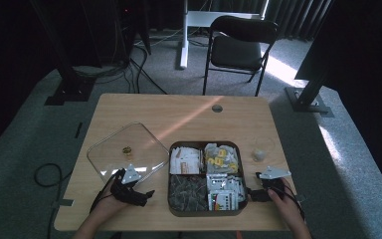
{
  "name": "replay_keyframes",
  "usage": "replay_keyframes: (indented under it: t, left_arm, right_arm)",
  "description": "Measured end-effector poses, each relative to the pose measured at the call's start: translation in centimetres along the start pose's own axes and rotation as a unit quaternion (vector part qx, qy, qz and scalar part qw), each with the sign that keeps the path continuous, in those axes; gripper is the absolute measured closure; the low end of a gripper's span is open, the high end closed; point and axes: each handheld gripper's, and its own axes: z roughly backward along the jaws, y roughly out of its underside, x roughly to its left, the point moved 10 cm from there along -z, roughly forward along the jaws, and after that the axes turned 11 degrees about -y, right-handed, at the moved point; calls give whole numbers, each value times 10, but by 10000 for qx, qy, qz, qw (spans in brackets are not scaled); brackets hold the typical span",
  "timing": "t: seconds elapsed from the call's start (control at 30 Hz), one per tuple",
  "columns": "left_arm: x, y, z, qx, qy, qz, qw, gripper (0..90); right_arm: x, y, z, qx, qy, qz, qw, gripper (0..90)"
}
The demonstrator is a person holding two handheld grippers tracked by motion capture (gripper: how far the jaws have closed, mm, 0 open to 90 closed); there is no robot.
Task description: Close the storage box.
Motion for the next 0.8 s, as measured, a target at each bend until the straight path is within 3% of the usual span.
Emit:
replay_keyframes:
  t: [0.3,0.43,0.8]
  left_arm:
    - [25,-2,1,-115,-480,280,9984,36]
    - [34,-3,-1,-172,-579,418,9973,36]
    - [67,-9,-4,-226,-1173,851,9892,36]
  right_arm:
    - [0,0,0,0,-1,1,10000,173]
    - [0,0,0,0,-2,-1,10000,173]
    - [0,0,0,1,-2,-3,10000,173]
